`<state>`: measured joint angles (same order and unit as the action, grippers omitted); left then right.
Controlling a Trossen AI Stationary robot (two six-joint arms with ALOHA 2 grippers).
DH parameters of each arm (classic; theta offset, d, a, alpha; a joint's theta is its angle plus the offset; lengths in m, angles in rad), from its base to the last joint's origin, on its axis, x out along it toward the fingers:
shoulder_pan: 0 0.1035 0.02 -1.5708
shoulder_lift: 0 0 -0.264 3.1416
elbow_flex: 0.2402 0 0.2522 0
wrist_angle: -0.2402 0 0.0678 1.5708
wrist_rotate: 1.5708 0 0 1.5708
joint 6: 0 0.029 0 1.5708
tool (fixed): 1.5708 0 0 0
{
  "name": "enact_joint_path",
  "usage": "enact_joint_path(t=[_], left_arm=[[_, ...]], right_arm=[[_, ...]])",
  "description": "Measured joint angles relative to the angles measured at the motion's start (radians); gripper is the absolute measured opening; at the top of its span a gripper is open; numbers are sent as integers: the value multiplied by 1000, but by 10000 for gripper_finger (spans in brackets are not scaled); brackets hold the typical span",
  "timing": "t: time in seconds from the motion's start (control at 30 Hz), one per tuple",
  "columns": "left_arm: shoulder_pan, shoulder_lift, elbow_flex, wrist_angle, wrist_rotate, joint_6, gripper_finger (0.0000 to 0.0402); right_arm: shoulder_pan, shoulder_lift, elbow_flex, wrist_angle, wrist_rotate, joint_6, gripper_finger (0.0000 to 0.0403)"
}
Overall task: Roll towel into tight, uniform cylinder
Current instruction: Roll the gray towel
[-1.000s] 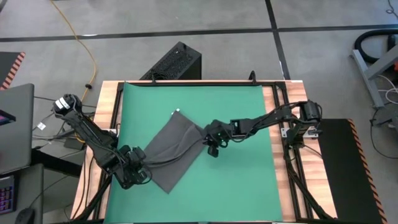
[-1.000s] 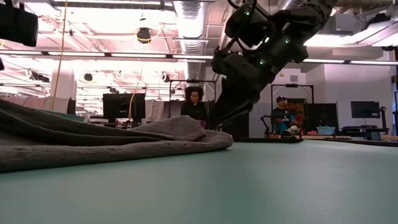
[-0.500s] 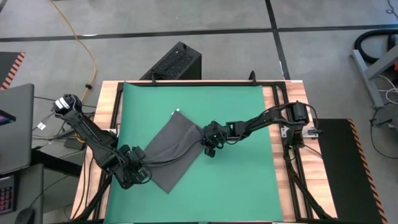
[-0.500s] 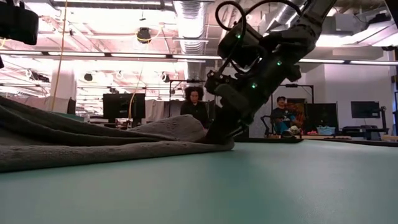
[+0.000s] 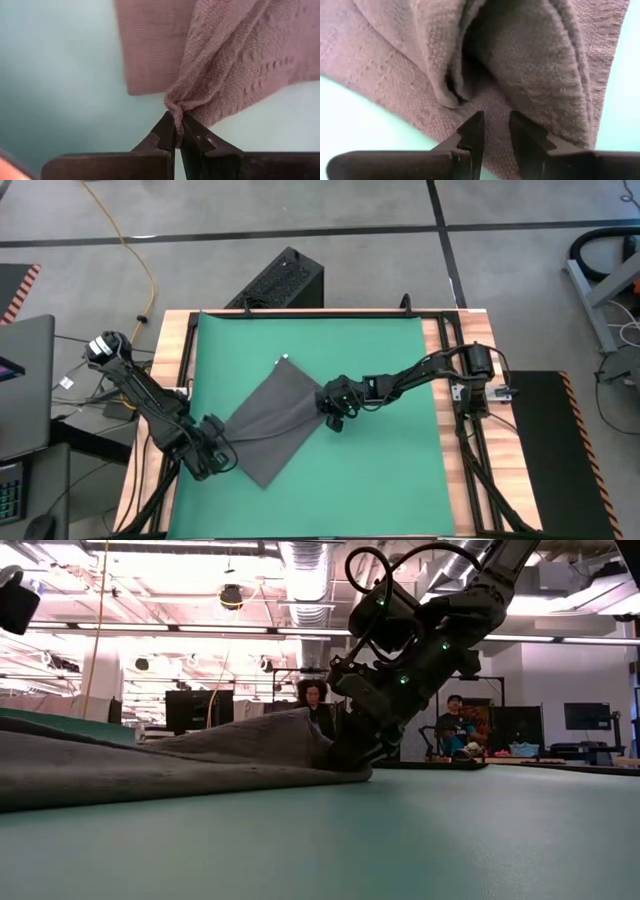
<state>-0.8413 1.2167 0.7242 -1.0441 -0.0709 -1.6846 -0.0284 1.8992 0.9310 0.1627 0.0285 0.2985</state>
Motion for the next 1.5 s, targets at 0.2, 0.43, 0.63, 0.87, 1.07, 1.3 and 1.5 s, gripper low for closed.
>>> enact_joint_path(t=[0.2,0.43,0.63,0.87,1.07,1.3,1.5], left_arm=[[0,0,-24,66,-24,24,0],[0,0,-59,38,-65,-1,6],[0,1,-61,2,-33,-36,60],[0,0,-61,-80,6,-68,90],[-23,-35,18,-45,-245,-43,40],[-80,-21,49,265,-683,233,1],[-41,123,-57,628,-698,393,0]], right_arm=[[0,1,-1,2,0,2,120],[2,1,-2,2,-1,8,120],[2,2,-2,2,-1,8,120],[2,2,-2,2,-1,9,120],[1,2,-3,3,-3,8,120],[0,3,-3,5,-3,8,120],[0,3,-3,6,-4,8,120]])
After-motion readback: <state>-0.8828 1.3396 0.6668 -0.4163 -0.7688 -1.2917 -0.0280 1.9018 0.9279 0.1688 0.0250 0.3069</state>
